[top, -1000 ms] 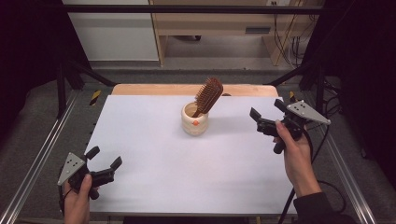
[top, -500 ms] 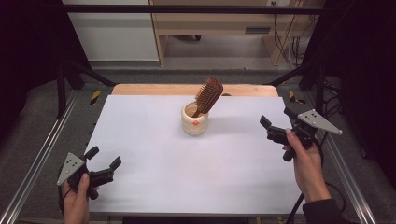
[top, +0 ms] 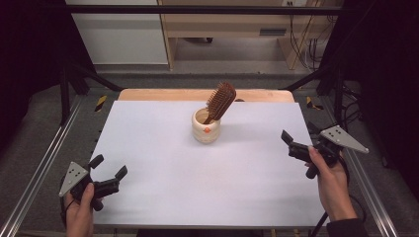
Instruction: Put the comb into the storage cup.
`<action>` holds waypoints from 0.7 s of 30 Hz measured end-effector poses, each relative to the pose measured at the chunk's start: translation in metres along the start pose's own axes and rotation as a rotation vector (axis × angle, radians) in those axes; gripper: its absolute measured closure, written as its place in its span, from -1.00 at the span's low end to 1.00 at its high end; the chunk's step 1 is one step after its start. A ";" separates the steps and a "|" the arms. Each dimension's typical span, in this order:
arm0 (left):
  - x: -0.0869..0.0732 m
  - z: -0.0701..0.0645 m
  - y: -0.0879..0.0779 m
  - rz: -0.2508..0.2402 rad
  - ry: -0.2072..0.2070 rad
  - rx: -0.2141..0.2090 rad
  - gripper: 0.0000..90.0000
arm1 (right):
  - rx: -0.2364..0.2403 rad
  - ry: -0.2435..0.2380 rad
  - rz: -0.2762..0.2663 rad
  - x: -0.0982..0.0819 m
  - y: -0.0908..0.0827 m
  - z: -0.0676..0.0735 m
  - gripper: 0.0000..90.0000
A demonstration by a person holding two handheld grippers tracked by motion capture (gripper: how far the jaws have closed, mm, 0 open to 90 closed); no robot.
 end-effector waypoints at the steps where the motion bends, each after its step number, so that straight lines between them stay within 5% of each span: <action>1: 0.000 0.000 0.000 0.000 -0.001 0.000 -0.96 | 0.001 -0.003 0.000 -0.002 -0.001 -0.001 -0.91; 21: -0.001 0.002 0.000 0.002 -0.009 0.001 -0.95 | -0.025 0.014 0.035 -0.039 -0.022 -0.016 -0.92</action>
Point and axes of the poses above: each handheld gripper's, and its own axes: y roughly forward along the jaws, x roughly out of its top, z roughly to its left, the point moved 2 cm from there along y, roughly forward along the jaws, and after that the axes turned 10 degrees about y, right-handed, at the moved point
